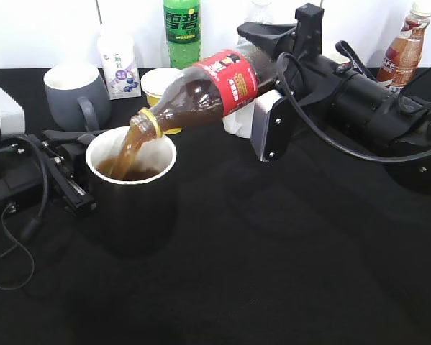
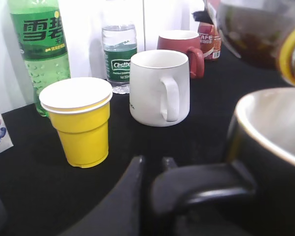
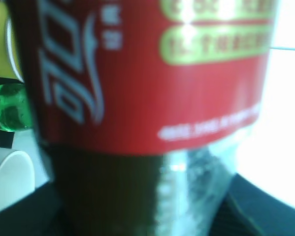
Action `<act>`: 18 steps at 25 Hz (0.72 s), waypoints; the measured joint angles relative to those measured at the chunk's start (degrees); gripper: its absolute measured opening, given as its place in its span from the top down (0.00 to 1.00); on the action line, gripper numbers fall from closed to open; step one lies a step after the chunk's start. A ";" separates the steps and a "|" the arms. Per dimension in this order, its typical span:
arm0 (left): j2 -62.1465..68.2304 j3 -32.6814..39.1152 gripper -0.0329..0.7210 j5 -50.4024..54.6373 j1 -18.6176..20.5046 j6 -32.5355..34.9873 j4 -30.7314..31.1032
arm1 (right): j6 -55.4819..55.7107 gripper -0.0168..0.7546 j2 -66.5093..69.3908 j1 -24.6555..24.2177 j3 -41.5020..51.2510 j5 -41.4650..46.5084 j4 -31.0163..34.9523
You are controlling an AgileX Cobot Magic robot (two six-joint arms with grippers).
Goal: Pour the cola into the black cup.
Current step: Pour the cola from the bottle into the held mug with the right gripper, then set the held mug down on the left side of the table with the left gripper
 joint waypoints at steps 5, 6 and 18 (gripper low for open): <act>0.00 0.00 0.88 0.16 0.00 0.00 0.00 | 0.59 0.45 0.00 0.00 0.00 -0.42 1.39; 0.00 0.00 0.88 0.16 0.00 0.00 0.00 | 2.76 0.45 0.00 0.00 0.00 -0.42 1.78; 0.02 0.00 0.88 -2.18 0.00 0.11 -3.63 | 43.52 0.45 0.00 0.00 0.00 -0.42 1.95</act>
